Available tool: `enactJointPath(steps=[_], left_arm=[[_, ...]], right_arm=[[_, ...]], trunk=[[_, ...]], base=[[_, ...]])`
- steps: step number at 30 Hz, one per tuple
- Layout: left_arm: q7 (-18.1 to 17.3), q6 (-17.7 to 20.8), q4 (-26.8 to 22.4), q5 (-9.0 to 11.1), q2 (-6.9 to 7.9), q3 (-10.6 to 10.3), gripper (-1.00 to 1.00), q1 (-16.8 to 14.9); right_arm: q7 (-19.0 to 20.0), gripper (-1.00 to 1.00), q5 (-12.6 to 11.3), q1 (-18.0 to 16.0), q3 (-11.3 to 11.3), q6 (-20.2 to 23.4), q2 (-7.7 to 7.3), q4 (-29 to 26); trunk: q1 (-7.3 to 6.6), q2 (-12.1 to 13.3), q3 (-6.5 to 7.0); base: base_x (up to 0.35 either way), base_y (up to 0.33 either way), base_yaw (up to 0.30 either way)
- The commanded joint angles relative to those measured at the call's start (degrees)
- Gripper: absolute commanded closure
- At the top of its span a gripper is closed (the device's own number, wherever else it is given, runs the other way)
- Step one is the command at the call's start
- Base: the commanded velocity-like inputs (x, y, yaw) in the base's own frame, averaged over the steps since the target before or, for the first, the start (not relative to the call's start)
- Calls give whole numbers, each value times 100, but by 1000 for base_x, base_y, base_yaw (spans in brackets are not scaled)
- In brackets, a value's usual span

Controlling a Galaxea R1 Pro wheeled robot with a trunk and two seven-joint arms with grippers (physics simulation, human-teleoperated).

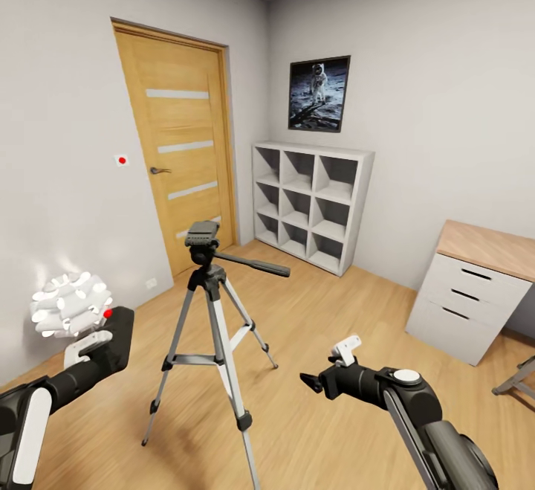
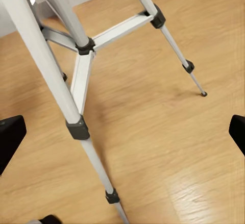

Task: Attach the digital camera to the camera tripod in the bedroom.

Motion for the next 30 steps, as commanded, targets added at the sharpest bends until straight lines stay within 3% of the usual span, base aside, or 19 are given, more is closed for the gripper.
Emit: enactJointPath(steps=[1,5,6,18,30], left_arm=[[-58,32,-4,-22,-3,8,100,-4],[-64,33,-4,-22,-8,3,100,6],[-65,33,-4,-22,-8,2,100,7],[-67,40,-4,-15,-10,0,100,10],[-62,34,-4,-22,-10,-82,100,10]], right_arm=[[26,-100,16,-10,6,60,1,-40],[39,-100,16,-21,12,189,10,-168],[40,-100,16,-22,13,435,11,-704],[45,-100,11,-21,22,446,6,-737],[51,-100,6,-17,40,452,-2,-738]], trunk=[[4,-14,-13],[4,-14,-13],[4,-14,-13],[4,-14,-13],[4,-14,-13]], base=[[0,23,0],[0,13,0],[0,7,0],[3,9,0],[109,160,0]])
